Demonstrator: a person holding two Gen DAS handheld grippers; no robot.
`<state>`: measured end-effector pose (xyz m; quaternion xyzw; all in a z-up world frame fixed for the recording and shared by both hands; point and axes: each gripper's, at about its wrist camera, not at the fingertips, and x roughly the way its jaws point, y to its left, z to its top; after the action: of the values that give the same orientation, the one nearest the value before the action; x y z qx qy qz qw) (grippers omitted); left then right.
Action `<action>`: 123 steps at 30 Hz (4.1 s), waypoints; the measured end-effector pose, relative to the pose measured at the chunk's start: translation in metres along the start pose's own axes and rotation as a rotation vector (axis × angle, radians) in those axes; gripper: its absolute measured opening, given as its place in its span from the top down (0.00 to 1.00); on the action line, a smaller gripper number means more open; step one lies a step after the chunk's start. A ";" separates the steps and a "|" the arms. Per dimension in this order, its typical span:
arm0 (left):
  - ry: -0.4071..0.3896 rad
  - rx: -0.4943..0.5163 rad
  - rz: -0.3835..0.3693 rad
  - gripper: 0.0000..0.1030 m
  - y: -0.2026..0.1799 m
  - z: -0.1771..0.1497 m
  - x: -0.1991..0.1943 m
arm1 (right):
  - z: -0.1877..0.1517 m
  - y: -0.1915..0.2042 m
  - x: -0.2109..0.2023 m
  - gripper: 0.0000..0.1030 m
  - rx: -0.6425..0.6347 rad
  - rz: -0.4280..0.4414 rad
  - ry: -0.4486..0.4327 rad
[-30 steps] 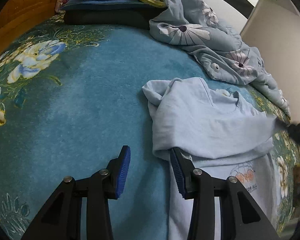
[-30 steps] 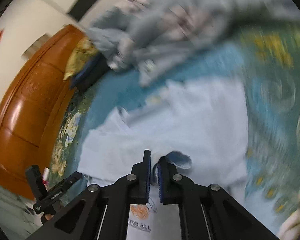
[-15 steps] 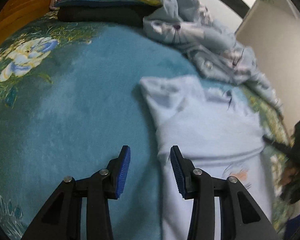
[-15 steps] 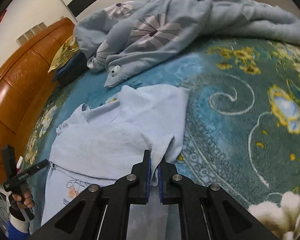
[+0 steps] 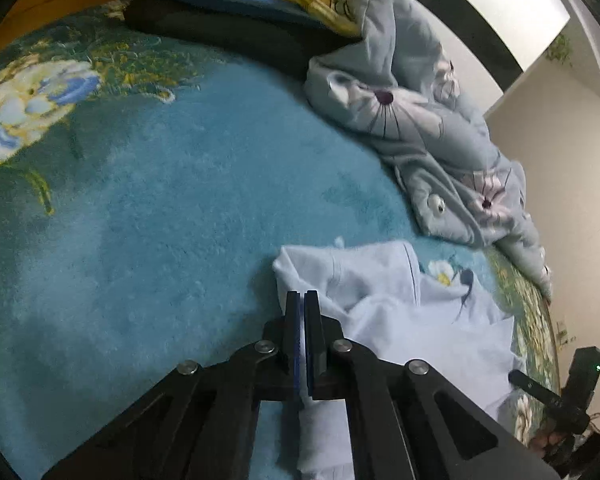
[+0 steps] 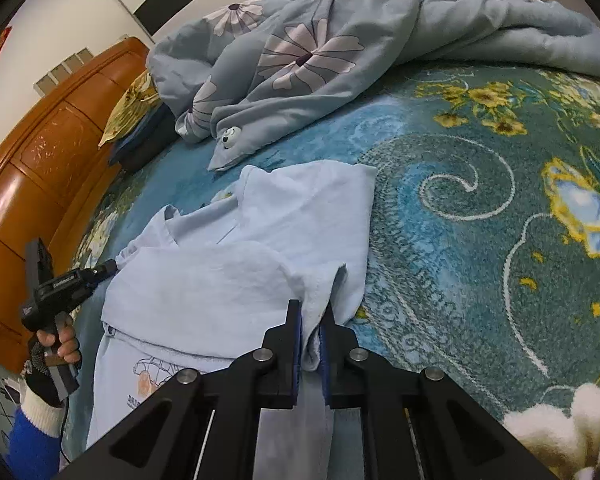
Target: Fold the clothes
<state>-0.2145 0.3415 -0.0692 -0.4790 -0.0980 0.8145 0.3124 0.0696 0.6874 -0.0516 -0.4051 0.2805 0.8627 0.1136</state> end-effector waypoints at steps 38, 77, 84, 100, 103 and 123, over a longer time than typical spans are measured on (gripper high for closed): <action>-0.007 -0.103 0.063 0.97 0.020 0.004 0.022 | -0.001 0.001 0.004 0.90 -0.028 0.018 -0.003; 0.113 0.096 -0.006 0.55 0.003 -0.147 -0.151 | -0.140 0.024 -0.101 0.69 -0.172 -0.070 0.099; 0.115 0.191 0.034 0.55 -0.001 -0.220 -0.185 | -0.207 0.023 -0.139 0.69 -0.119 0.001 0.113; 0.264 0.181 -0.196 0.55 -0.014 -0.269 -0.186 | -0.266 0.024 -0.166 0.92 -0.060 0.104 0.116; 0.263 0.149 -0.249 0.55 -0.010 -0.271 -0.191 | -0.262 0.018 -0.181 0.92 -0.035 0.120 0.072; 0.151 0.162 -0.360 0.95 -0.004 -0.286 -0.235 | -0.262 0.004 -0.179 0.92 0.007 0.116 0.101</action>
<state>0.1091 0.1628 -0.0481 -0.4867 -0.0924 0.7125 0.4970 0.3497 0.5390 -0.0480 -0.4307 0.3118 0.8454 0.0506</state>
